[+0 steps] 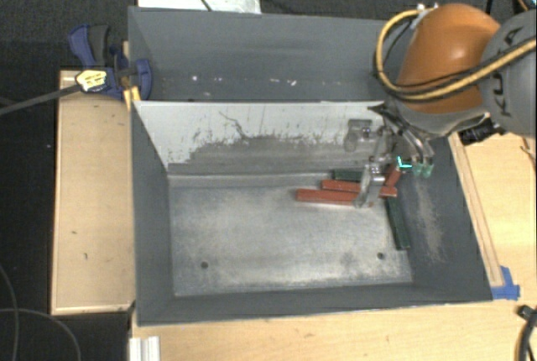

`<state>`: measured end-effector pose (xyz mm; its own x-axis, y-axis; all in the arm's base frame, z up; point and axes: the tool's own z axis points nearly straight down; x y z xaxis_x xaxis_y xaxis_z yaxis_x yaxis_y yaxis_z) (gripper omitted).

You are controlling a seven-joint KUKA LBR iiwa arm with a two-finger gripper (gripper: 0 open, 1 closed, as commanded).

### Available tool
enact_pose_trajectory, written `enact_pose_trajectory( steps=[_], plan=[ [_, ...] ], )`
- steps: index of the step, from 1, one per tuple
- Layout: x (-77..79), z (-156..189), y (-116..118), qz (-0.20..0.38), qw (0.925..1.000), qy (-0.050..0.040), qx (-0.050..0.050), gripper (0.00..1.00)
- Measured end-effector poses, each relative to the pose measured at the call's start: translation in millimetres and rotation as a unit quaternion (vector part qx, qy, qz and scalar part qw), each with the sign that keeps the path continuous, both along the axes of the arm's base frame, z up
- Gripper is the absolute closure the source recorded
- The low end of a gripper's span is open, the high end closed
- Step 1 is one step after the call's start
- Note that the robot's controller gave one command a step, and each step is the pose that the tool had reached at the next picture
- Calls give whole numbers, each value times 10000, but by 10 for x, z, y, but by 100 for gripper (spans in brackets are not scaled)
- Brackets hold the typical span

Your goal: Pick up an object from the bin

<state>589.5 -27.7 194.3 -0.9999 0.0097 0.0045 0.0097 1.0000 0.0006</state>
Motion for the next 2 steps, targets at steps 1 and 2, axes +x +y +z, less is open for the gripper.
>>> enact_pose_trajectory(
  steps=[1, 2],
  plan=[
    [-25, -1282, 54, 90, 10000, -5, 0, 0],
    [9, -1207, 57, 98, 9999, -57, 0, 100]
  ],
)
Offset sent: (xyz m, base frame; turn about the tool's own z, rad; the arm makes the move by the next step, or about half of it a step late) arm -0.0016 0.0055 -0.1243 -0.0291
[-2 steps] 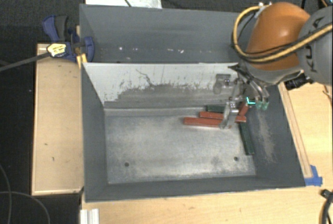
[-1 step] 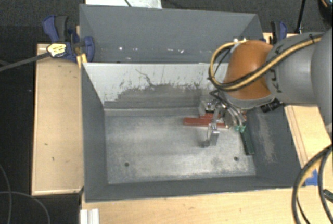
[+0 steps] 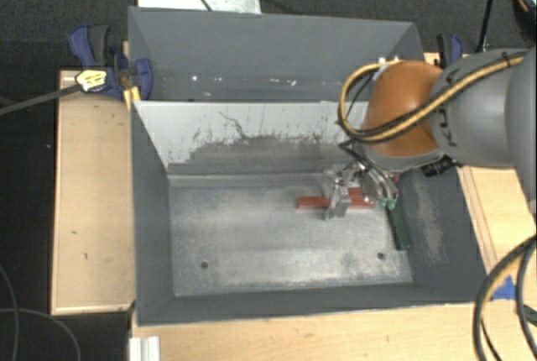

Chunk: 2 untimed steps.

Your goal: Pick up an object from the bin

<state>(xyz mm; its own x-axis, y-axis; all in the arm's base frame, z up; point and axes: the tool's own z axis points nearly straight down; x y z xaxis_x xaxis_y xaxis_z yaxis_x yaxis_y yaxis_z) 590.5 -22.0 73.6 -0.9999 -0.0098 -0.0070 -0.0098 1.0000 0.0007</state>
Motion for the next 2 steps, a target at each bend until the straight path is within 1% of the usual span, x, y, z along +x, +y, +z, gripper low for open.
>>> enact_pose_trajectory(
  steps=[1, 2],
  plan=[
    [-124, 1595, -307, -11, 10000, -25, -11, 100],
    [-140, 1546, -299, -4, 10000, 18, -5, 0]
  ],
)
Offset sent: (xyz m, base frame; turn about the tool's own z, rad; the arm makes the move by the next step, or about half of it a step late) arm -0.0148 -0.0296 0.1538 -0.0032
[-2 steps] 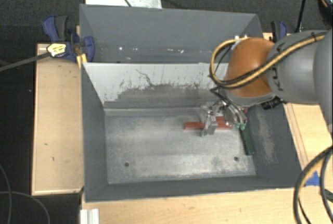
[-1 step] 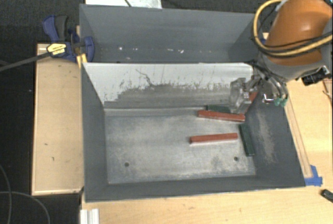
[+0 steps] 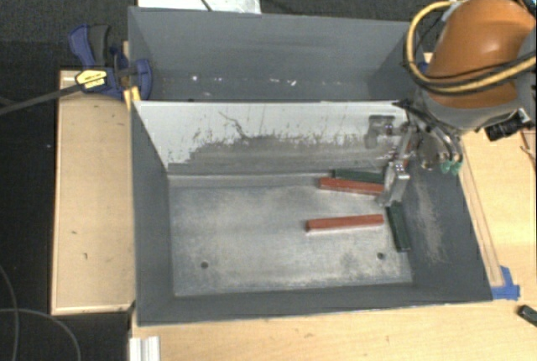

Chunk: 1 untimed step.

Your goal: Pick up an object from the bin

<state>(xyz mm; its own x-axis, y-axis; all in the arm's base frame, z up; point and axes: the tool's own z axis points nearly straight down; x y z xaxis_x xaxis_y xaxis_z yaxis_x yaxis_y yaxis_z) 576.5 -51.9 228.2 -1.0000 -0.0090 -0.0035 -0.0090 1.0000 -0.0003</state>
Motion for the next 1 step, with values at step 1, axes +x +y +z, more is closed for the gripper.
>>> enact_pose_trajectory(
  steps=[1],
  plan=[
    [-440, -1603, 646, 1972, 9804, 37, 10, 0]
  ],
)
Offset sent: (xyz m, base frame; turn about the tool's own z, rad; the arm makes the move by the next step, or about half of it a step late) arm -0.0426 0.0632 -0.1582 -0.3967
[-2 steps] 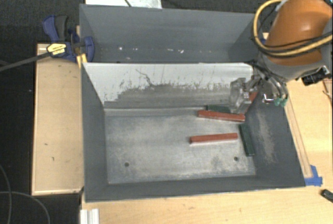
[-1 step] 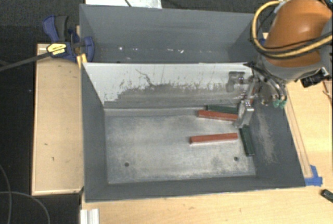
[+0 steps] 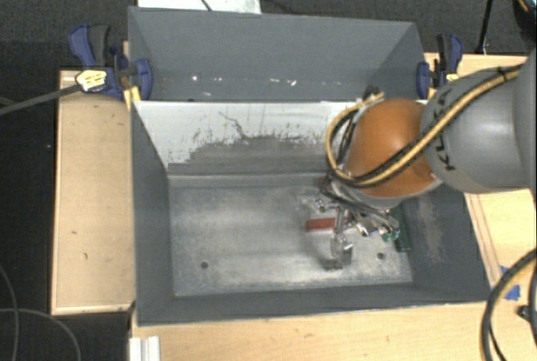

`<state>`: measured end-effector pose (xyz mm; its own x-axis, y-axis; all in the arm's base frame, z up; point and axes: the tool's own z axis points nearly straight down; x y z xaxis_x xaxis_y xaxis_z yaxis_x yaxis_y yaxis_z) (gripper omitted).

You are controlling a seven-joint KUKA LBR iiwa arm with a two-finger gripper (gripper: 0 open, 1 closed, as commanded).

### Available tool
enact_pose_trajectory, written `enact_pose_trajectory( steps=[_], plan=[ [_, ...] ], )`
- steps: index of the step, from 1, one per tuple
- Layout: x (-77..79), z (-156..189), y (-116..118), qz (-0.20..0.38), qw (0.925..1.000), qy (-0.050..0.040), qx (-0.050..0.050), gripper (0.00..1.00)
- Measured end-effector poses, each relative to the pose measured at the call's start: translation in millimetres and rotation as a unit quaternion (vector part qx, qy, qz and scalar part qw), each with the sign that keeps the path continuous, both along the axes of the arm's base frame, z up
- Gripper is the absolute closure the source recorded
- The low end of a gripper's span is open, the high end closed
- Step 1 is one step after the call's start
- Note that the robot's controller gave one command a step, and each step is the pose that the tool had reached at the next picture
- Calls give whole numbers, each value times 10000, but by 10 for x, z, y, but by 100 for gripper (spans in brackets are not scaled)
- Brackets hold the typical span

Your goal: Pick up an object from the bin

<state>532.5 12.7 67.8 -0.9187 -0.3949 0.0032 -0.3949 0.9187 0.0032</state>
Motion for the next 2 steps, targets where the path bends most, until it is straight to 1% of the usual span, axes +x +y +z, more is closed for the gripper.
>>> enact_pose_trajectory(
  steps=[1, 2],
  plan=[
    [19, 27, -11, -10, 10000, -30, -4, 100],
    [-41, 1473, -40, 496, 9987, -75, -7, 100]
  ],
)
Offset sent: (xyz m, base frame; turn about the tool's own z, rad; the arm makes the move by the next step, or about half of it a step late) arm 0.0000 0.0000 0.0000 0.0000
